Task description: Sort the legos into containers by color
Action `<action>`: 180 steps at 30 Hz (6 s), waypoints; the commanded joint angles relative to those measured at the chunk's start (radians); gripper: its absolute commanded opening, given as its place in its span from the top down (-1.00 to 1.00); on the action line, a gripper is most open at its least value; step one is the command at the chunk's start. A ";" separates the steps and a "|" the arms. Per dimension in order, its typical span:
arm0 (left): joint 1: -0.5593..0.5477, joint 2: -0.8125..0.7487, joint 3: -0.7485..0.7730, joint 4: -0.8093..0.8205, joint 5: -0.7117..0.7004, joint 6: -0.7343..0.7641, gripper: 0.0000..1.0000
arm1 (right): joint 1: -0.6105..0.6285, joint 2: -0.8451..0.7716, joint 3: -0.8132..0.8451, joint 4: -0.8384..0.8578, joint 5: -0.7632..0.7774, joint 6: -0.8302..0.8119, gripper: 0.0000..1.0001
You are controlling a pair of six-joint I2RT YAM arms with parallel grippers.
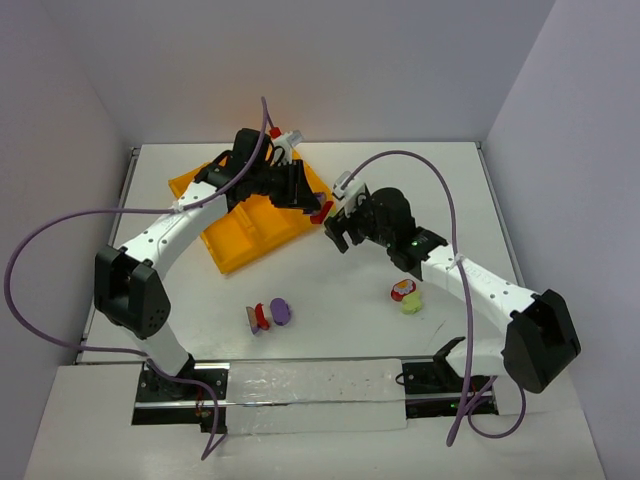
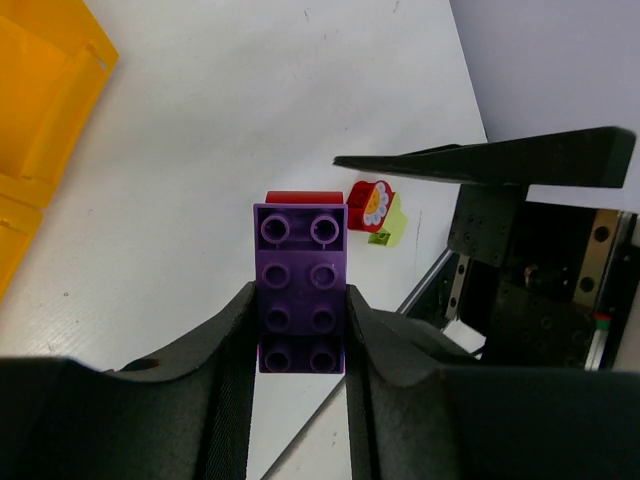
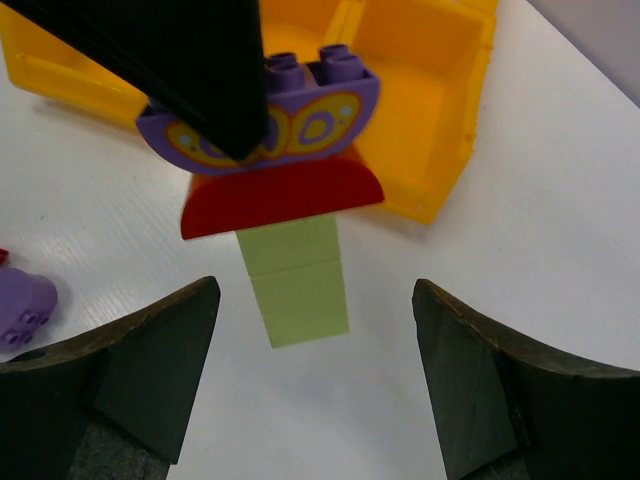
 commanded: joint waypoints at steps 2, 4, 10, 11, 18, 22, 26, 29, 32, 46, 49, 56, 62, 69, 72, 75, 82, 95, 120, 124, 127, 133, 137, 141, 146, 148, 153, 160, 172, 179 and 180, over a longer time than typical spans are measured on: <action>0.008 -0.053 0.007 0.013 0.041 0.020 1.00 | 0.041 0.048 0.065 0.068 -0.002 -0.016 -0.64; 0.007 -0.063 -0.007 0.024 0.045 0.022 1.00 | 0.046 0.057 0.073 0.073 -0.005 -0.008 -0.53; 0.007 -0.056 -0.003 0.022 0.049 0.026 1.00 | 0.053 0.070 0.069 0.097 -0.015 0.020 -0.17; 0.007 -0.054 -0.003 0.021 0.046 0.027 1.00 | 0.056 0.068 0.065 0.105 -0.008 0.024 -0.09; 0.008 -0.046 -0.011 0.035 0.062 0.025 1.00 | 0.059 0.050 0.051 0.130 0.035 0.044 0.25; 0.008 -0.049 -0.013 0.029 0.049 0.033 1.00 | 0.057 0.049 0.038 0.129 0.064 0.069 0.95; 0.013 -0.059 -0.015 0.014 0.035 0.044 1.00 | 0.057 0.029 -0.013 0.152 0.110 0.098 1.00; 0.023 -0.070 -0.019 0.017 0.040 0.045 1.00 | 0.057 -0.007 -0.073 0.180 0.122 0.135 1.00; 0.029 -0.075 -0.019 0.018 0.034 0.044 1.00 | 0.056 -0.019 -0.114 0.209 0.122 0.158 1.00; 0.040 -0.076 -0.029 0.004 -0.072 0.019 1.00 | 0.040 0.073 -0.092 0.068 0.370 0.300 0.98; 0.039 -0.067 -0.023 -0.014 -0.139 0.004 1.00 | 0.033 0.117 -0.083 0.038 0.383 0.328 0.86; 0.039 -0.062 -0.046 0.018 -0.272 -0.054 1.00 | 0.025 0.249 0.003 -0.082 0.401 0.400 0.77; 0.039 -0.047 -0.060 0.038 -0.356 -0.092 1.00 | 0.022 0.349 0.082 -0.178 0.413 0.448 0.02; 0.039 -0.029 -0.064 0.040 -0.341 -0.078 1.00 | 0.021 0.314 0.117 -0.221 0.422 0.462 -0.36; 0.039 -0.013 -0.073 0.043 -0.346 -0.086 1.00 | 0.020 0.221 0.137 -0.241 0.431 0.453 -0.36; 0.040 -0.015 -0.086 0.070 -0.331 -0.095 1.00 | 0.021 0.129 0.138 -0.219 0.402 0.455 -0.36; 0.040 0.002 -0.103 0.145 -0.243 -0.143 1.00 | 0.023 0.000 0.108 -0.063 0.145 0.577 -0.36; 0.139 -0.093 -0.303 0.477 0.217 -0.259 1.00 | -0.136 -0.097 -0.055 0.267 -0.349 0.768 -0.45; 0.155 -0.191 -0.464 1.026 0.504 -0.521 1.00 | -0.284 0.120 -0.057 0.804 -0.775 1.168 -0.56; 0.155 -0.186 -0.466 1.037 0.510 -0.527 1.00 | -0.277 0.151 -0.040 0.844 -0.775 1.198 -0.54; 0.155 -0.186 -0.466 1.038 0.511 -0.527 1.00 | -0.263 0.175 -0.021 0.897 -0.788 1.235 -0.54; 0.155 -0.186 -0.465 1.038 0.513 -0.528 1.00 | -0.254 0.207 0.003 0.943 -0.788 1.273 -0.53; 0.155 -0.186 -0.465 1.040 0.516 -0.527 1.00 | -0.243 0.237 0.022 1.013 -0.800 1.325 -0.31; 0.155 -0.189 -0.465 1.040 0.517 -0.525 1.00 | -0.239 0.269 0.025 1.092 -0.813 1.381 0.05; 0.155 -0.194 -0.465 1.040 0.522 -0.524 1.00 | -0.232 0.306 0.019 1.174 -0.829 1.437 -0.13; 0.155 -0.193 -0.465 1.040 0.525 -0.524 1.00 | -0.230 0.319 0.019 1.208 -0.830 1.460 -0.19; 0.155 -0.191 -0.469 1.040 0.525 -0.525 1.00 | -0.227 0.348 0.027 1.264 -0.838 1.501 -0.15; 0.155 -0.192 -0.466 1.034 0.522 -0.517 1.00 | -0.230 0.360 0.003 1.312 -0.830 1.525 0.77; 0.269 -0.282 -0.489 0.963 0.465 -0.489 1.00 | -0.332 0.299 -0.235 1.311 -0.824 1.485 1.00; 0.284 -0.275 -0.332 0.464 0.015 -0.259 1.00 | -0.381 0.186 -0.276 0.898 -0.714 1.252 1.00; 0.280 -0.256 -0.286 0.316 -0.164 -0.241 1.00 | -0.377 0.140 -0.241 0.633 -0.621 1.139 1.00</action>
